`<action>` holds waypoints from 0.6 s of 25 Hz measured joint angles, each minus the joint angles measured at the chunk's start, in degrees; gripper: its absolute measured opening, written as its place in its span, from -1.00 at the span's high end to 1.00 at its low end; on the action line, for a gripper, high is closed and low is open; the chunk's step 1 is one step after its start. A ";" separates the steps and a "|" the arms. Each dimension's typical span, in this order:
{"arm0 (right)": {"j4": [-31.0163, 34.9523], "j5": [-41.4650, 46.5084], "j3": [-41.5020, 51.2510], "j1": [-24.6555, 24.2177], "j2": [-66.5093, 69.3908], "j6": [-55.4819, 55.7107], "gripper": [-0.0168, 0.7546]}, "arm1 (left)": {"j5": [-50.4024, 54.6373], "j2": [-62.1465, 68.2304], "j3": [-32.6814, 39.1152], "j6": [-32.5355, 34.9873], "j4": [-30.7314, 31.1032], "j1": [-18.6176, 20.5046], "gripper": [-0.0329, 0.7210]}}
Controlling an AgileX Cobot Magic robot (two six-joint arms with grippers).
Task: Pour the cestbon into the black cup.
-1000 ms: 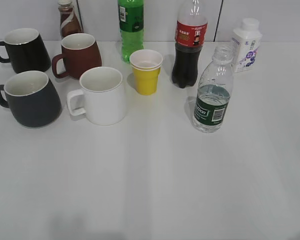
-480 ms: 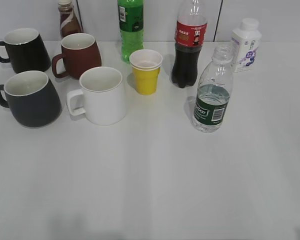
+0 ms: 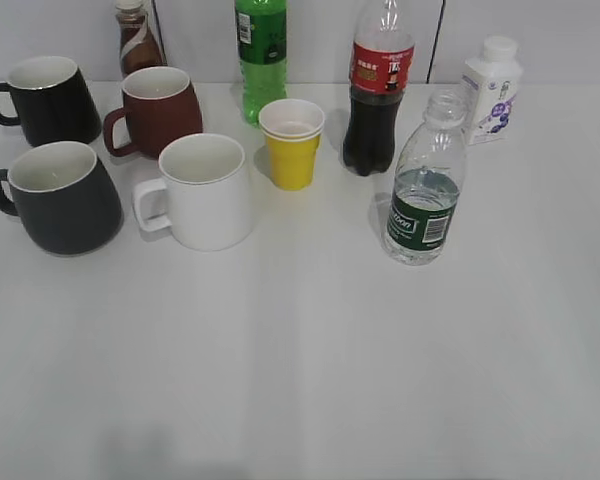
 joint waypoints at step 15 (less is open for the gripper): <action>0.00 0.00 0.00 0.00 0.00 0.01 -0.58 | -0.04 0.00 0.00 0.00 0.00 0.00 -0.58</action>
